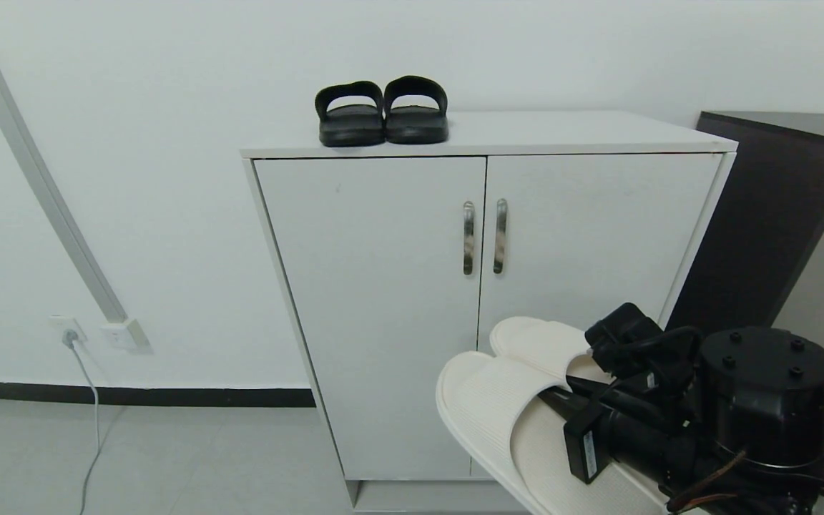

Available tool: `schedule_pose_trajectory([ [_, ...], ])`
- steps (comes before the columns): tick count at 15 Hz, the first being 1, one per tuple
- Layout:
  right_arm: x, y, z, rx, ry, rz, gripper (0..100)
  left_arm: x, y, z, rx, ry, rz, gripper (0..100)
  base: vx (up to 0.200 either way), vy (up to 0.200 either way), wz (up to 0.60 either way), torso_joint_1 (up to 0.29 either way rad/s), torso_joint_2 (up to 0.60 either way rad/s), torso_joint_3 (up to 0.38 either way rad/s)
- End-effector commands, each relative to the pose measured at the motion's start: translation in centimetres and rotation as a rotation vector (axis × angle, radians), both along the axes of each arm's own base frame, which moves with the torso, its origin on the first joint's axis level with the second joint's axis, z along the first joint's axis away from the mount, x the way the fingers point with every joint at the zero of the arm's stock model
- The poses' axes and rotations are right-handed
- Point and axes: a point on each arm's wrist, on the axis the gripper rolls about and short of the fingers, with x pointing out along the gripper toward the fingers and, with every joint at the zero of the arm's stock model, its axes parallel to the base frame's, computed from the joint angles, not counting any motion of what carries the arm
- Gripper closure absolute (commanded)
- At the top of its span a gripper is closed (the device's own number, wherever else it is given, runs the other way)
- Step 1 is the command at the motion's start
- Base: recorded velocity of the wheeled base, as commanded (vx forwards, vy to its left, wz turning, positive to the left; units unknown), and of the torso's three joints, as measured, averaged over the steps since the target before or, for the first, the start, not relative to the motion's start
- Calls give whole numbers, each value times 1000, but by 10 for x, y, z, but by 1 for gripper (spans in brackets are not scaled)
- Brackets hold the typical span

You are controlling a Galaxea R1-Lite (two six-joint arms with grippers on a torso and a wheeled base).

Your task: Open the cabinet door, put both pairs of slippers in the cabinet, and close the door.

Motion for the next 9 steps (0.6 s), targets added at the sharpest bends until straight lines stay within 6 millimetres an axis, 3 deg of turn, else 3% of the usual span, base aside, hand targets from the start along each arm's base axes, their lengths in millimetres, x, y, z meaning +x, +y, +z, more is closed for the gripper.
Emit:
schedule_pose_trajectory([
  [1, 0, 0, -1, -2, 2, 0, 100, 0, 0, 0, -1, 2, 0, 0, 0, 0, 0, 0, 0, 0],
  [9, -2, -1, -4, -35, -22, 16, 100, 0, 1, 0, -9, 2, 65, 0, 0, 0, 0, -2, 19, 19],
])
